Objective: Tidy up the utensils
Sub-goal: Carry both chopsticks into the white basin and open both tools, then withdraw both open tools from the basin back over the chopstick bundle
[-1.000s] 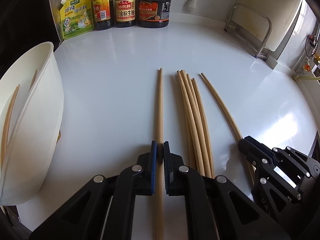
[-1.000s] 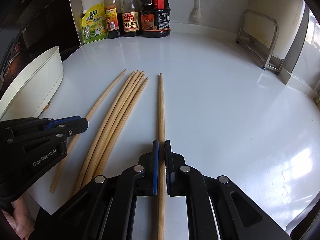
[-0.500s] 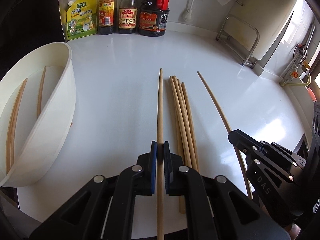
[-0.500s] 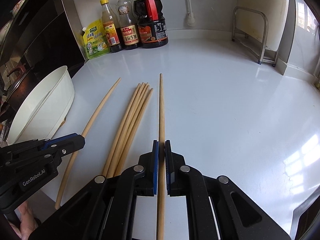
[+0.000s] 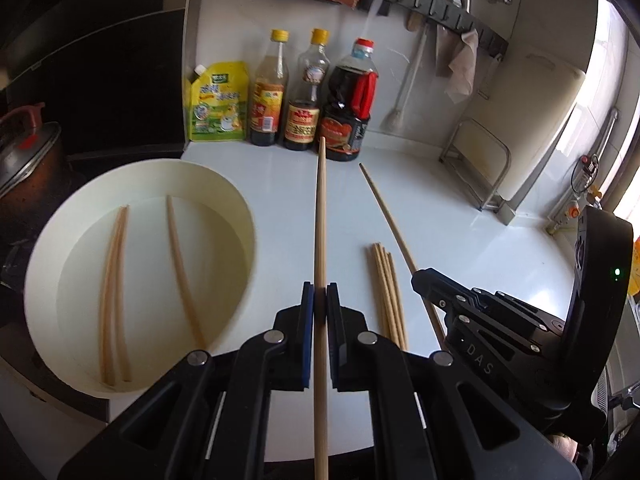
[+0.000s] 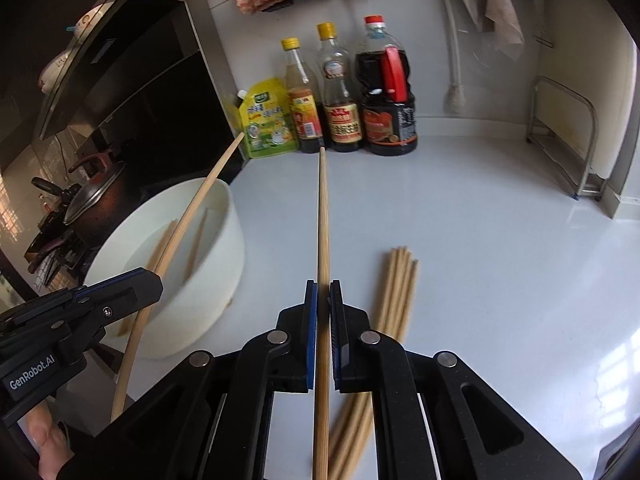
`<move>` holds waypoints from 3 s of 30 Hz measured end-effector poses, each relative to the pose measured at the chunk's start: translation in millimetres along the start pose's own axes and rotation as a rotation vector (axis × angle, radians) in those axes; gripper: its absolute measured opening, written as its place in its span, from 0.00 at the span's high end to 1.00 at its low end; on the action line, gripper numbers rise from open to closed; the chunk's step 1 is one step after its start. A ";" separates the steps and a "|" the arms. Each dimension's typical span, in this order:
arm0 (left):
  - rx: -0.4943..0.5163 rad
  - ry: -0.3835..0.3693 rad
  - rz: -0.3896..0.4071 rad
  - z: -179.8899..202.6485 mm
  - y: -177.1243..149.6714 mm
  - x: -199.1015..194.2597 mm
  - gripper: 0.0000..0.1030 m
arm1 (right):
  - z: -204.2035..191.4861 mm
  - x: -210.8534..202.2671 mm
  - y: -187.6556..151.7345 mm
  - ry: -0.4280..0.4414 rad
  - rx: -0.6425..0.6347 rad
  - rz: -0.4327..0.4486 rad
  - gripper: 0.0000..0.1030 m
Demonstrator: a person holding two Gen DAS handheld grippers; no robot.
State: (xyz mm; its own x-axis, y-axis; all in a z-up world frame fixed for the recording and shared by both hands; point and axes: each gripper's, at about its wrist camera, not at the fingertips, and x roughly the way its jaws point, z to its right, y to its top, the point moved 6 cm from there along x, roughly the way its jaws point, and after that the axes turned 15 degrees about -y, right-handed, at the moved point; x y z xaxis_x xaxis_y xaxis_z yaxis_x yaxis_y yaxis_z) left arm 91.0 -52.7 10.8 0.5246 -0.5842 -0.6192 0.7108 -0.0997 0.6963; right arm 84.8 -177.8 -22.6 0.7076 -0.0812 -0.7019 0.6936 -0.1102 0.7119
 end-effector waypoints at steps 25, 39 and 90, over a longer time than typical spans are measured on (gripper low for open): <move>-0.207 0.187 0.008 -197.2 6.9 -19.5 0.93 | -204.4 91.2 17.1 0.162 -0.197 -0.205 0.94; -0.274 0.207 -0.021 -217.5 -4.3 -5.4 0.76 | -200.0 100.3 20.7 0.125 -0.167 -0.198 0.78; -0.078 0.127 0.052 -71.3 -15.2 -32.2 0.47 | -28.0 -27.8 -7.9 0.001 -0.051 0.024 0.63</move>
State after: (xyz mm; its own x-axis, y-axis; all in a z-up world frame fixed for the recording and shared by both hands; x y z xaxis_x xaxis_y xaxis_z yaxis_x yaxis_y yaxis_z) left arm 96.7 25.1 -5.7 0.6135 -0.4799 -0.6271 0.7124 -0.0064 0.7018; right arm 63.4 -147.0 -8.1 0.7241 -0.0825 -0.6847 0.6824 -0.0577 0.7287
